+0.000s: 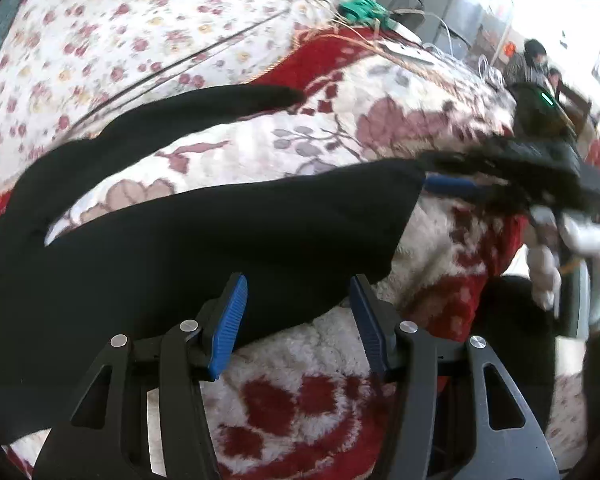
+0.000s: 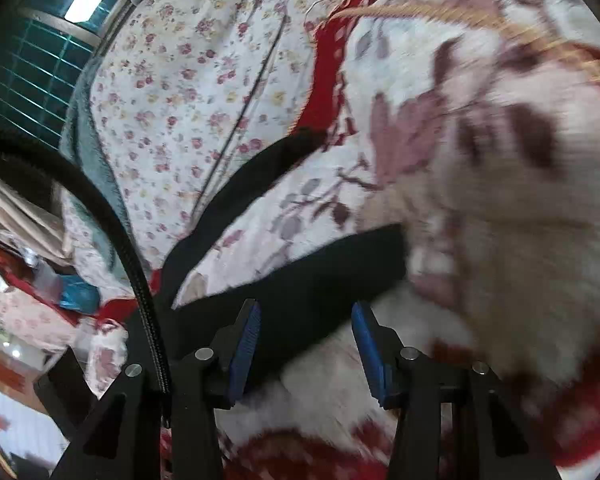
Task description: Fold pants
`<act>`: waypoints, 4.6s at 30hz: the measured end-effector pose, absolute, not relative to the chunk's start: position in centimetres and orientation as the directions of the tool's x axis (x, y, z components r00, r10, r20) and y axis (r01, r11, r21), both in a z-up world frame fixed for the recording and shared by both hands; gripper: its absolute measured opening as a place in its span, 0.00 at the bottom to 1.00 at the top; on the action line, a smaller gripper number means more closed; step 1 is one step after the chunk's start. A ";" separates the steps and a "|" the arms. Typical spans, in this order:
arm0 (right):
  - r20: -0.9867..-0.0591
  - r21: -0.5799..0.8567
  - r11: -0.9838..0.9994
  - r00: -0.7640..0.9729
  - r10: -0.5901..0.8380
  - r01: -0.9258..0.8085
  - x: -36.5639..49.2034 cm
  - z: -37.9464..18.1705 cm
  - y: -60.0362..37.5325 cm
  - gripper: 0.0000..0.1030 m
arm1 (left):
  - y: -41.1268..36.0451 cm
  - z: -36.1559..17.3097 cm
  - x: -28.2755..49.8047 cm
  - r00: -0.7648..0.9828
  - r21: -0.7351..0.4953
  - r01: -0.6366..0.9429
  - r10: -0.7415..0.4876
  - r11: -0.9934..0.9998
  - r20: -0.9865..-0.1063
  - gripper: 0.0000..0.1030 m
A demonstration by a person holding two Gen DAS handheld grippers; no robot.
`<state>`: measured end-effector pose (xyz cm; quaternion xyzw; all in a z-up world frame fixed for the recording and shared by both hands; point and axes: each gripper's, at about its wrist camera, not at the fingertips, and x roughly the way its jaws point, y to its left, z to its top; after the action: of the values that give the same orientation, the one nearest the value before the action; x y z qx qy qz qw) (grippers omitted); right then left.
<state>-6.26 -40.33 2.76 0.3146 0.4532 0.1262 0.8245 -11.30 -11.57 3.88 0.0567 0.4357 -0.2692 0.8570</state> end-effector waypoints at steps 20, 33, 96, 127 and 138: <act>-0.732 0.556 0.830 0.498 0.464 0.044 -6.8 3.5 -38.6 0.44 | -12.3 1.1 -4.5 0.498 -0.103 0.472 -0.362 0.875 -0.788 0.52; -0.634 0.610 0.792 0.585 0.505 -0.022 -1.7 4.0 -36.8 0.44 | -11.2 0.8 -1.3 0.495 -0.135 0.403 -0.340 0.905 -0.799 0.51; -0.734 0.577 0.800 0.533 0.421 0.163 -6.0 0.2 -40.3 0.57 | -10.8 1.5 -5.8 0.482 -0.219 0.438 -0.434 0.872 -0.761 0.52; -0.791 0.325 0.925 0.593 0.151 0.199 -7.2 4.5 -38.8 0.59 | -13.1 1.7 -6.5 0.486 -0.170 0.469 -0.413 0.867 -0.770 0.52; -0.780 0.289 0.957 0.583 0.227 0.014 -4.3 2.9 -35.7 0.09 | -14.2 2.4 -6.6 0.499 -0.147 0.483 -0.409 0.863 -0.764 0.48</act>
<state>-4.27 -35.67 2.93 0.1329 0.4525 0.0607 0.8797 -6.64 -14.22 2.41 0.0431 0.4291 -0.2579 0.8646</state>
